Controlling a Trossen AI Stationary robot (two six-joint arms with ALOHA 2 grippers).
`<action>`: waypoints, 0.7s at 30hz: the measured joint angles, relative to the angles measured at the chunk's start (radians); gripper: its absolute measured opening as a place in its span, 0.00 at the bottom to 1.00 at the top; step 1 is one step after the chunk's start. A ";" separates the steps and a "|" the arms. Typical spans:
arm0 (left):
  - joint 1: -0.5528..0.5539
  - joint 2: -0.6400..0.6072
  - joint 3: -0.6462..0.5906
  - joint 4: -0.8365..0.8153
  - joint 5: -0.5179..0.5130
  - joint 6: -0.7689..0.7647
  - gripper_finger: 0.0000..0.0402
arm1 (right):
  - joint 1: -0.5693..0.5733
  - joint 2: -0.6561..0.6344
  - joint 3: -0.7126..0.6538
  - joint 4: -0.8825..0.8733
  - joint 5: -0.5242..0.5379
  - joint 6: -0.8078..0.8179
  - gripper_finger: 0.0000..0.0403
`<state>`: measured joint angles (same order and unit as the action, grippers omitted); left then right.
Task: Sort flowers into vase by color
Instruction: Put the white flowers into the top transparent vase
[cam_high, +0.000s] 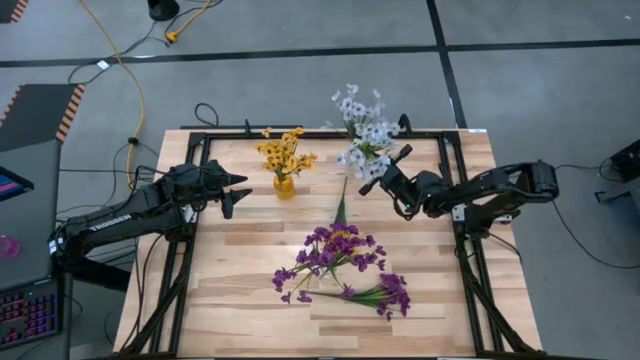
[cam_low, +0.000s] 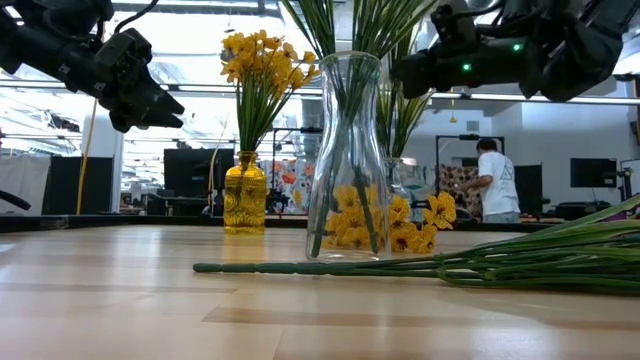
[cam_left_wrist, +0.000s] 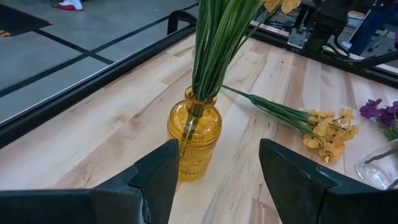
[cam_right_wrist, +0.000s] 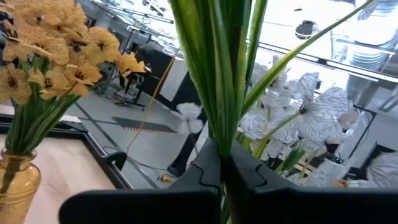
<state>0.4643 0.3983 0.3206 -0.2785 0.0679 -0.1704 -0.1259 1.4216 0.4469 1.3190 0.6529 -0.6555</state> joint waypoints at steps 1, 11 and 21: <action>0.000 0.000 0.000 0.000 0.000 0.002 0.52 | -0.001 0.000 0.000 0.000 0.000 0.000 0.07; 0.000 0.000 0.000 0.000 0.000 0.004 0.52 | 0.017 0.000 0.000 0.000 0.006 0.001 0.07; 0.000 0.000 0.000 -0.001 0.000 0.004 0.52 | -0.024 0.000 0.000 -0.026 0.031 0.110 0.07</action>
<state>0.4643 0.3983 0.3205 -0.2790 0.0677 -0.1669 -0.1497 1.4212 0.4473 1.2927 0.6834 -0.5453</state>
